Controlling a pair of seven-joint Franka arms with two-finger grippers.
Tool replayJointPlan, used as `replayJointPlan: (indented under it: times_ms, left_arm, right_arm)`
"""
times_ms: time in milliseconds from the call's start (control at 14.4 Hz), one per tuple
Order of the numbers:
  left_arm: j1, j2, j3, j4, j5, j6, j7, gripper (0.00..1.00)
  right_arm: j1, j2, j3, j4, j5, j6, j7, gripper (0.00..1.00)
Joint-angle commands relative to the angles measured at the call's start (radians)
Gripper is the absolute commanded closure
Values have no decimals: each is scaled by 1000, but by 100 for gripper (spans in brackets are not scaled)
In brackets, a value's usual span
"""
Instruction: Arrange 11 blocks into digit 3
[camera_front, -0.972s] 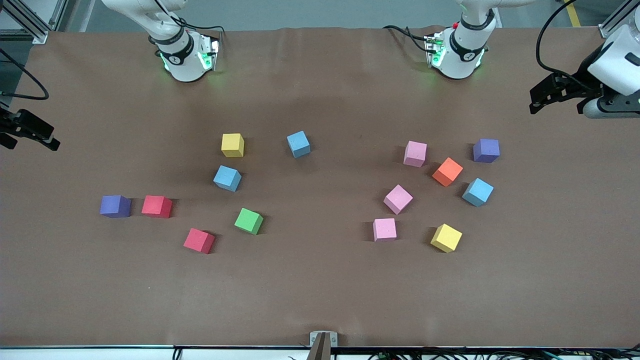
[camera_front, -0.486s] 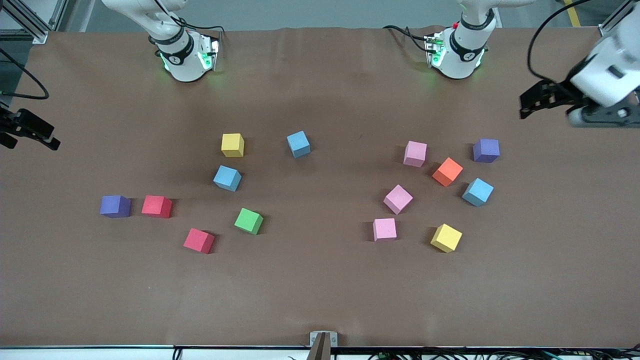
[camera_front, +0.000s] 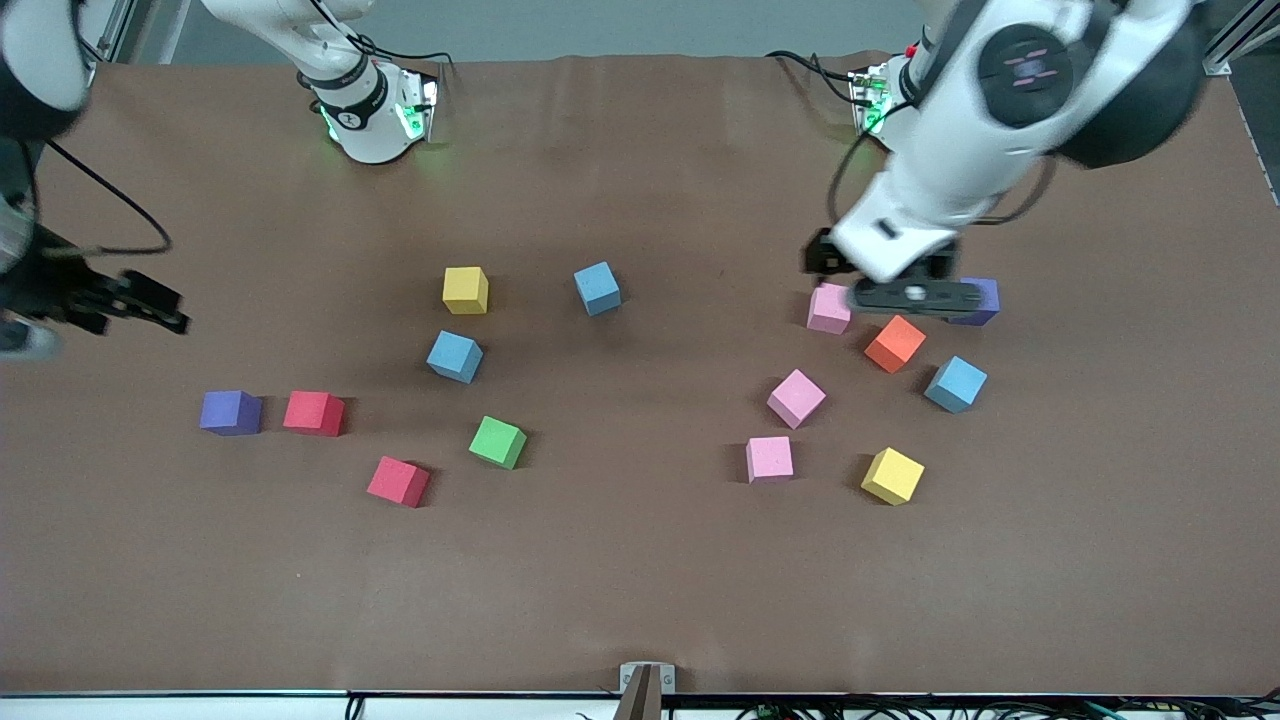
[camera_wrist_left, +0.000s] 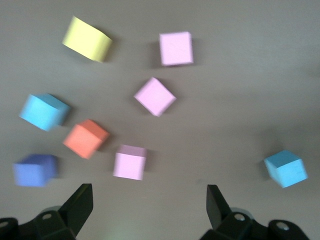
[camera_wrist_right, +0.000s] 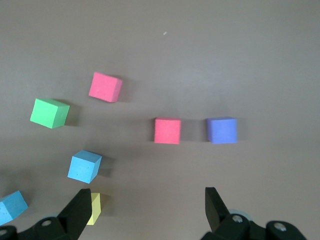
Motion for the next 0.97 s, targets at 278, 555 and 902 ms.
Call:
replayJointPlan:
  times_ms: [278,555,902]
  left_arm:
    - [-296,230,-7,-2,33,214,-471,0]
    - [-380,359,-7,9,77,357,-740,0]
    - [-451,499,-7,39,181,506,-1030,0]
  right_arm:
    - [167,192,-5,53,49,87,8,0]
    - [223,257,-5,48,57,144,13,0]
    - [289,358,-3,53,90,267,247,0]
